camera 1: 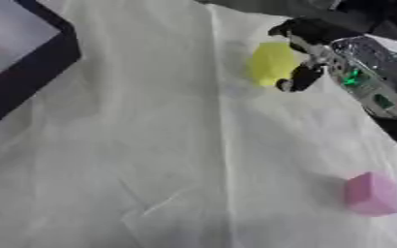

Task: Pick up the objects with one hand, pass them to the other hand, and then place them into the box on the other side of the table.

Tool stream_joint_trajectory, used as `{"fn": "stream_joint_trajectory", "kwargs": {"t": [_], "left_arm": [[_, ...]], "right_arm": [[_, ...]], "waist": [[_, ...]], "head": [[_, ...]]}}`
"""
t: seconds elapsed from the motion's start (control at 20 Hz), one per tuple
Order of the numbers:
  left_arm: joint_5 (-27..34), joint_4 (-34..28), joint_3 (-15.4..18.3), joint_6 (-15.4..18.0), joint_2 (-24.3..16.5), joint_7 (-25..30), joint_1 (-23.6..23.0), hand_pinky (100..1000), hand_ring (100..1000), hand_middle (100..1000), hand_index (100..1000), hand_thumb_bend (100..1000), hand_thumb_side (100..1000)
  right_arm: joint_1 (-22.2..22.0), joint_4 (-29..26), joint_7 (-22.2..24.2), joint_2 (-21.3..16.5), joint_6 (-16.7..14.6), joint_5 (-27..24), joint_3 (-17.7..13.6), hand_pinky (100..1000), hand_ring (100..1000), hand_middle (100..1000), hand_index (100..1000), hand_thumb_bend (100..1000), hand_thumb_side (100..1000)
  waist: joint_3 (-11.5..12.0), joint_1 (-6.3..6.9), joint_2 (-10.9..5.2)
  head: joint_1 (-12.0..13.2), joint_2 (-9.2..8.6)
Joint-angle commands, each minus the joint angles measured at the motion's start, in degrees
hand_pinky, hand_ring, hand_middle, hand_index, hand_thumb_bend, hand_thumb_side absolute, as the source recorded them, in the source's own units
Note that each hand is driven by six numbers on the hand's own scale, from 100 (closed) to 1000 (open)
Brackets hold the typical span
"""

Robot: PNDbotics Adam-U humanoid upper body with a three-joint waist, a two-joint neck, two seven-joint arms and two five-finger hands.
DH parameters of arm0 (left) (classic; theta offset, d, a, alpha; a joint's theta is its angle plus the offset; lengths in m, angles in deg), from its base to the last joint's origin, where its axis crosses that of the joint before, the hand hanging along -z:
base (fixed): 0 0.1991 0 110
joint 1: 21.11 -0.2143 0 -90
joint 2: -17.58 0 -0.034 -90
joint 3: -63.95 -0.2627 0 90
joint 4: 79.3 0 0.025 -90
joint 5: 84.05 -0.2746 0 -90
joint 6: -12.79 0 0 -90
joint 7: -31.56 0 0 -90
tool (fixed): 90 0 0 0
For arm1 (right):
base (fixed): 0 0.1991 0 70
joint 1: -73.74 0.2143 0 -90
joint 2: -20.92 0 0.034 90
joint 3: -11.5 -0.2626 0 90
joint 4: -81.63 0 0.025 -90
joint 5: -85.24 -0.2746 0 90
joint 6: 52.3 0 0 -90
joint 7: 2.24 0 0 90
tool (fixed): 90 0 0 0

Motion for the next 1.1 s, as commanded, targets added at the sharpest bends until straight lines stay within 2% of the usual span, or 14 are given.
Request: {"fn": "stream_joint_trajectory", "kwargs": {"t": [0.05,0.7,1.1], "left_arm": [[-0.25,-0.97,0.87,0.39,-0.47,-0.09,0.16,894,639,729,691,759,288],[-0.61,-0.97,0.93,0.49,-0.04,-0.15,-0.20,897,638,729,691,754,290],[-0.78,-0.97,0.89,0.56,0.09,-0.10,-0.33,899,638,729,690,752,291]], "right_arm": [[0.02,0.25,-0.24,-1.95,0.35,0.73,-1.24,967,904,906,958,446,100],[-0.19,0.81,-0.78,-1.95,1.30,2.11,-1.49,964,894,864,922,378,100],[-0.32,1.05,-0.15,-1.86,1.81,2.38,-1.49,962,877,802,872,385,100]], "waist": [[0.13,0.51,-0.94],[0.41,0.63,-0.37],[0.30,0.67,-0.14]], "head": [[-0.57,-1.02],[-1.09,-1.44],[-1.19,-1.46]]}}
